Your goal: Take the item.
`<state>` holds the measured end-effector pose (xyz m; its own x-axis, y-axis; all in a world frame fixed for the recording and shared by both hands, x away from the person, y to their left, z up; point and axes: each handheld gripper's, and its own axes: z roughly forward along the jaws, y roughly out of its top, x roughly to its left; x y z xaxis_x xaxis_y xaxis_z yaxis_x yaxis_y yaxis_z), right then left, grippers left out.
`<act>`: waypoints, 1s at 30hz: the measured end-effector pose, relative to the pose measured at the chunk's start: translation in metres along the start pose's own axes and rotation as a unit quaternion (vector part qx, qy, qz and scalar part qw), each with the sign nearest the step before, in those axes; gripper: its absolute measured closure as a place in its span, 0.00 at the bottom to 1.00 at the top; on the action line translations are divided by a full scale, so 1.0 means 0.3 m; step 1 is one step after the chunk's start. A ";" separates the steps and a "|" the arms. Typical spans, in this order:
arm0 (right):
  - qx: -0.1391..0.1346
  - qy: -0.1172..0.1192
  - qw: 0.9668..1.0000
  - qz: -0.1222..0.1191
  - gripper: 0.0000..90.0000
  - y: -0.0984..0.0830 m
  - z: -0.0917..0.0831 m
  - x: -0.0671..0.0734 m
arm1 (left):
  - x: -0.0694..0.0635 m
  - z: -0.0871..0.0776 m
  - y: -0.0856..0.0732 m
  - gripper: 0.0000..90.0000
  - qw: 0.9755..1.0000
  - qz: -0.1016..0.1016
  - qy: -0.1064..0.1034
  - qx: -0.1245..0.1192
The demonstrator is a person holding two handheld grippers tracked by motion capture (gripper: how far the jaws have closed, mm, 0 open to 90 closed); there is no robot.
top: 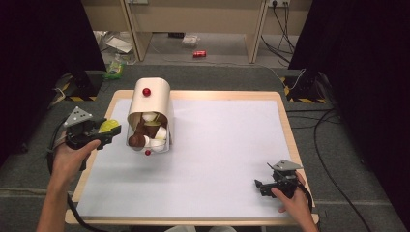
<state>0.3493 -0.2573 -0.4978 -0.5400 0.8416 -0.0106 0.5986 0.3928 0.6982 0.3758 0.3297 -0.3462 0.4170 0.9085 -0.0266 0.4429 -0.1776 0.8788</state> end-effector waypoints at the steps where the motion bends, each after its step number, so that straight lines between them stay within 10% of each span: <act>1: 0.001 0.000 1.000 0.002 0.00 0.000 0.000 0.001 | 0.003 0.003 -0.006 0.42 1.000 -0.004 0.001 0.000; 30: 0.000 0.000 1.000 0.001 0.00 0.000 0.000 0.000 | 0.030 0.085 -0.129 0.42 0.999 -0.039 0.030 0.008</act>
<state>0.3493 -0.2572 -0.4978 -0.5390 0.8422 -0.0100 0.5991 0.3917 0.6983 0.3827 0.3351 -0.3926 0.3328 0.9406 -0.0668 0.4860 -0.1104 0.8670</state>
